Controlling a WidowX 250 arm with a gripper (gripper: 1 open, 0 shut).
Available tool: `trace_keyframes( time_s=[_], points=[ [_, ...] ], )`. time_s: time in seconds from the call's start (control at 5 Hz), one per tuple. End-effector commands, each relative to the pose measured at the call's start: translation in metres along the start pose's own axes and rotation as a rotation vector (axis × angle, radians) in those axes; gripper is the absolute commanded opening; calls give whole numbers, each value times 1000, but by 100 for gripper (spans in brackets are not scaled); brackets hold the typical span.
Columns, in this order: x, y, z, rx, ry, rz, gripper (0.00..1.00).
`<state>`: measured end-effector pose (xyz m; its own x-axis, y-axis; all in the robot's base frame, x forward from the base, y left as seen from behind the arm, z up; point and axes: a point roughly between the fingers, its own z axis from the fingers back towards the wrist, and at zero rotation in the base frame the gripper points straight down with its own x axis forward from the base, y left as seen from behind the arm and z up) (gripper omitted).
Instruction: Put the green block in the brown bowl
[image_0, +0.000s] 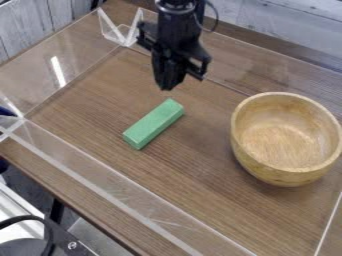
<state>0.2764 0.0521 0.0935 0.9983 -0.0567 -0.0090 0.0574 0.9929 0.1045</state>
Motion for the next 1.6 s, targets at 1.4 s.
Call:
trace_keyframes(
  time_s=[1.4],
  points=[
    [6, 23, -66, -35, 105, 107, 100]
  ],
)
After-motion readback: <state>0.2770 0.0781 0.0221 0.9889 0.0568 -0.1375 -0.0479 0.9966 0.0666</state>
